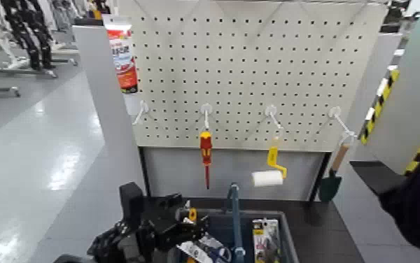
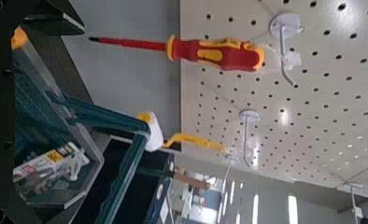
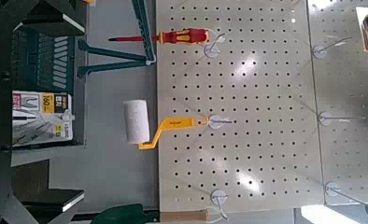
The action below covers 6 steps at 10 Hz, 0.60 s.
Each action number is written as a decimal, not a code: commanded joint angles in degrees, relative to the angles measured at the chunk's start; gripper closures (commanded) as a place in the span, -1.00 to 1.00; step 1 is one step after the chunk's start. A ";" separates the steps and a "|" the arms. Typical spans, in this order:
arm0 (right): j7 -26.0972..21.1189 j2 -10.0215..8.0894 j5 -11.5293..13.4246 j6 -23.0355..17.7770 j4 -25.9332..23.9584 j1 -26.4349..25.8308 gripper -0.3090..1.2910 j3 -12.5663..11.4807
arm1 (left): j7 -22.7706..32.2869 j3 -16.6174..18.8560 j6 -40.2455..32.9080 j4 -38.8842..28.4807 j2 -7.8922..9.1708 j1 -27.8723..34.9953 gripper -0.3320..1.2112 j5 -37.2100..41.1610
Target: Put the blue scissors into the crate.
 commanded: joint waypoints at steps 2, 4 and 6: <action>-0.61 0.00 -0.01 2.62 -1.06 0.75 -0.51 0.27 | 9.86 4.24 -11.21 -3.18 -0.47 10.74 -0.46 -3.74; -1.40 0.00 -0.01 3.15 -1.59 1.36 -0.51 0.18 | 12.76 9.60 -14.38 -4.76 -3.19 16.98 -0.46 -8.75; -1.57 -0.18 0.07 3.15 -1.86 1.54 -0.51 0.18 | 16.01 11.00 -23.52 -2.65 -4.51 20.58 -0.46 -12.88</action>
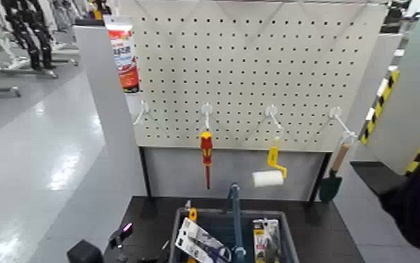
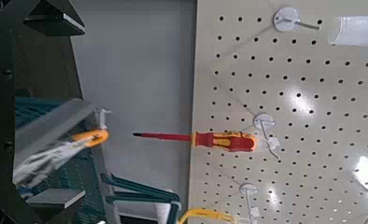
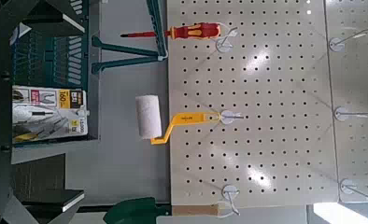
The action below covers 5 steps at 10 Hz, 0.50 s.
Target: Put the blue scissors into the crate.
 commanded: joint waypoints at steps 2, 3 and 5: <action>-0.18 0.04 -0.04 0.10 -0.49 0.58 -0.51 -0.40 | 5.57 3.32 -14.05 3.67 -5.21 5.05 -0.47 -5.38; -0.18 0.04 0.05 0.10 -0.58 0.58 -0.51 -0.40 | 7.50 3.32 -15.28 3.93 -5.73 5.75 -0.48 -5.21; -0.18 -0.04 0.14 1.06 -1.02 0.49 -0.47 -0.31 | 7.94 2.70 -15.80 4.11 -5.21 5.57 -0.47 -5.21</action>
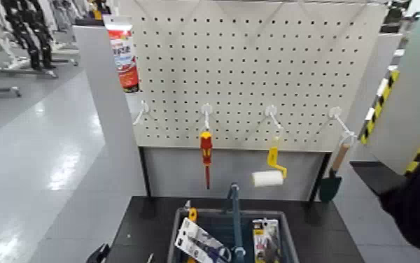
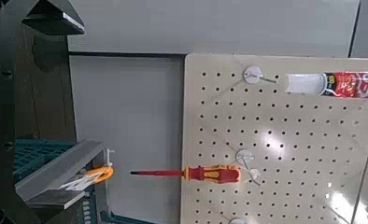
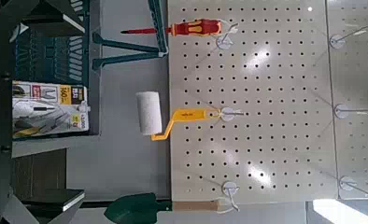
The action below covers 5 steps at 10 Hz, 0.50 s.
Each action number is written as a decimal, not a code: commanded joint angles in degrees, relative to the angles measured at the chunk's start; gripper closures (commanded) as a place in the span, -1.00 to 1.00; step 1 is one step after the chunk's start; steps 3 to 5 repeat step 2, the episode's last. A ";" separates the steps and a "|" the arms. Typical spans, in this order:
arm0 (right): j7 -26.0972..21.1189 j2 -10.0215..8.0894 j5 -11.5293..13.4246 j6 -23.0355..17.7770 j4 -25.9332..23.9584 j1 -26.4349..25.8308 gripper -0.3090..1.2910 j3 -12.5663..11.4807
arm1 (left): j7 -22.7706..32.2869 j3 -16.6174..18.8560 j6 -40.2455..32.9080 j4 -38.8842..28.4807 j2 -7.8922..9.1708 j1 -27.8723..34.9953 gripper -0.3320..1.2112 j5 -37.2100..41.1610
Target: Put the blue scissors into the crate.
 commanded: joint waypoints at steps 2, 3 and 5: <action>-0.22 -0.27 1.24 1.89 -1.26 0.02 -0.43 0.09 | -0.40 -1.19 -0.35 0.19 1.35 -0.32 -0.47 0.34; -0.22 -0.27 1.24 1.89 -1.26 0.02 -0.43 0.09 | -0.40 -1.19 -0.35 0.19 1.35 -0.32 -0.47 0.34; -0.22 -0.27 1.24 1.89 -1.26 0.02 -0.43 0.09 | -0.40 -1.19 -0.35 0.19 1.35 -0.32 -0.47 0.34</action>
